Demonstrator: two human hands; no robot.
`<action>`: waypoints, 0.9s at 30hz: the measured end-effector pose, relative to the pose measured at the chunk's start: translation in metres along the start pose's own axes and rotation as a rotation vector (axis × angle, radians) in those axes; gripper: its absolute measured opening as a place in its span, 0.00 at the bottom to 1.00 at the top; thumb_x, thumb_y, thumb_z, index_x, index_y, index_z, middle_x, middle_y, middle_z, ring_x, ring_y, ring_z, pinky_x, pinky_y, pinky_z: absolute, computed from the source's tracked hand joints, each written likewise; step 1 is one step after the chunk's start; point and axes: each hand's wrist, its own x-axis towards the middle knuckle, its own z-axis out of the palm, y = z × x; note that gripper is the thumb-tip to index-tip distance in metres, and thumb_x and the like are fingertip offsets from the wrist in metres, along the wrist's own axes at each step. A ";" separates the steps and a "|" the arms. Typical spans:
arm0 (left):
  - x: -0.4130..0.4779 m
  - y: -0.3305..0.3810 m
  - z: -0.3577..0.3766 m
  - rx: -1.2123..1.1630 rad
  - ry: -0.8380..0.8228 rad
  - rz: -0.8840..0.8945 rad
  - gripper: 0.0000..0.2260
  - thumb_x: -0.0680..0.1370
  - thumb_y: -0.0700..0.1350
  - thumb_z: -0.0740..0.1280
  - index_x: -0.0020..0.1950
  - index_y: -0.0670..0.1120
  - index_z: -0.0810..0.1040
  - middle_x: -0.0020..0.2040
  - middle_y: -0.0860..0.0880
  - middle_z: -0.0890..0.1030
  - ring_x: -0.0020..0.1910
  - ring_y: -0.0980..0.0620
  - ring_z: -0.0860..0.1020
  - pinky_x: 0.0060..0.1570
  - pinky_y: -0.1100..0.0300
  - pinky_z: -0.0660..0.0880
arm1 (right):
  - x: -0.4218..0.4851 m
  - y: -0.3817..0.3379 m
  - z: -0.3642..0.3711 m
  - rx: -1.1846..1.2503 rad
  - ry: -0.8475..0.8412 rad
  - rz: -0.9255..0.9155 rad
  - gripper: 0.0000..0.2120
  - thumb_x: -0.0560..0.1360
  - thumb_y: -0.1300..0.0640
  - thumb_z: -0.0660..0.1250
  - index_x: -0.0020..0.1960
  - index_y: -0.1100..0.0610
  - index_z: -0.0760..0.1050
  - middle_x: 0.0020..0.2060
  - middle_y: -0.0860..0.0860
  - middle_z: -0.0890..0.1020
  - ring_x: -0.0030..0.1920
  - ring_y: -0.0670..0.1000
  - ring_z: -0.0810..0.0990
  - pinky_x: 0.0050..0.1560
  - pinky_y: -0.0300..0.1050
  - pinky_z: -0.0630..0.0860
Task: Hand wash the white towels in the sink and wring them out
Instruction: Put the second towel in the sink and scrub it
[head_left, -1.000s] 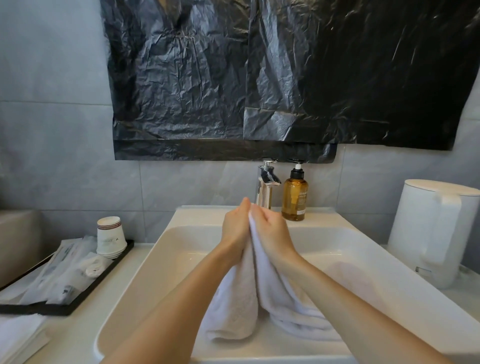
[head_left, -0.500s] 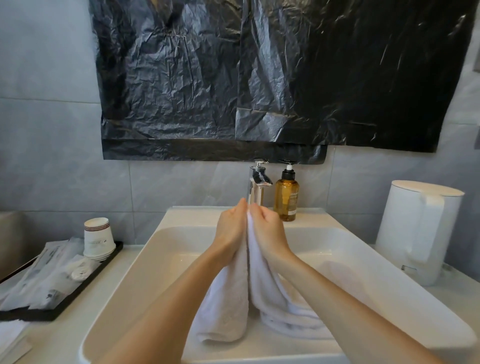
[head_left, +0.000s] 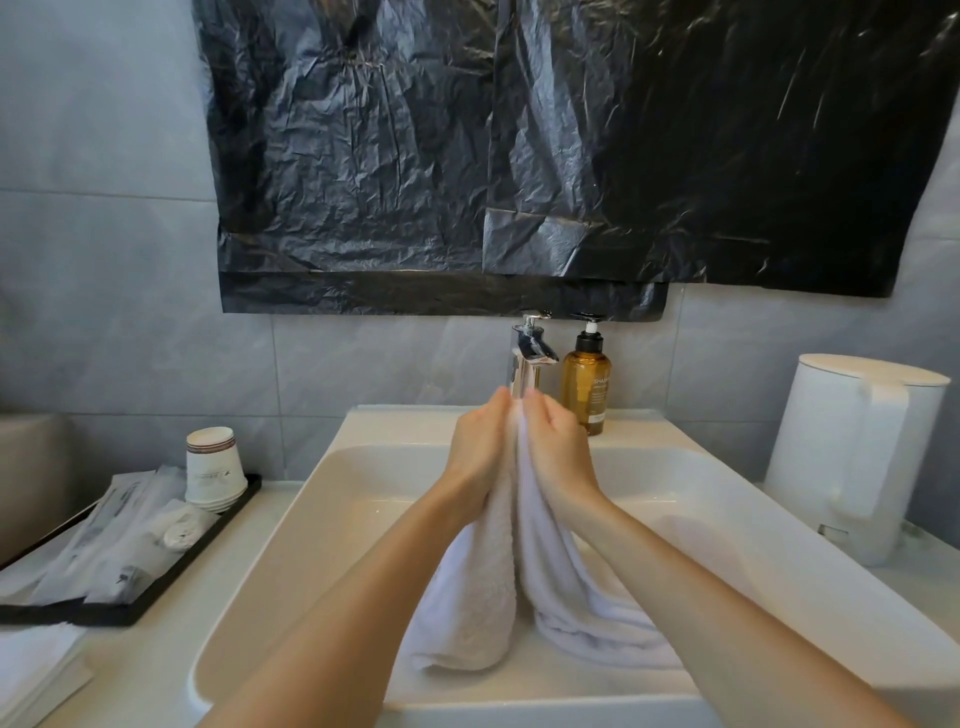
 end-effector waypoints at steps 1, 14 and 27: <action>0.002 0.001 -0.004 0.005 0.033 0.003 0.19 0.83 0.53 0.56 0.45 0.43 0.80 0.44 0.44 0.82 0.44 0.50 0.79 0.43 0.57 0.73 | -0.007 0.001 0.002 -0.023 -0.083 -0.051 0.19 0.83 0.51 0.56 0.36 0.59 0.70 0.31 0.52 0.72 0.35 0.47 0.71 0.38 0.44 0.66; -0.004 0.001 0.005 -0.009 -0.023 -0.008 0.19 0.83 0.53 0.57 0.47 0.42 0.81 0.42 0.44 0.82 0.42 0.49 0.80 0.42 0.57 0.74 | 0.011 -0.002 0.000 0.101 0.072 0.114 0.19 0.82 0.52 0.55 0.35 0.57 0.69 0.31 0.52 0.74 0.39 0.52 0.74 0.42 0.45 0.68; 0.002 0.002 -0.003 0.040 0.122 0.014 0.17 0.82 0.49 0.56 0.36 0.44 0.74 0.37 0.46 0.77 0.38 0.50 0.75 0.40 0.56 0.70 | -0.014 -0.002 0.007 0.018 -0.087 -0.015 0.18 0.83 0.52 0.55 0.36 0.55 0.71 0.31 0.50 0.75 0.37 0.47 0.74 0.41 0.41 0.70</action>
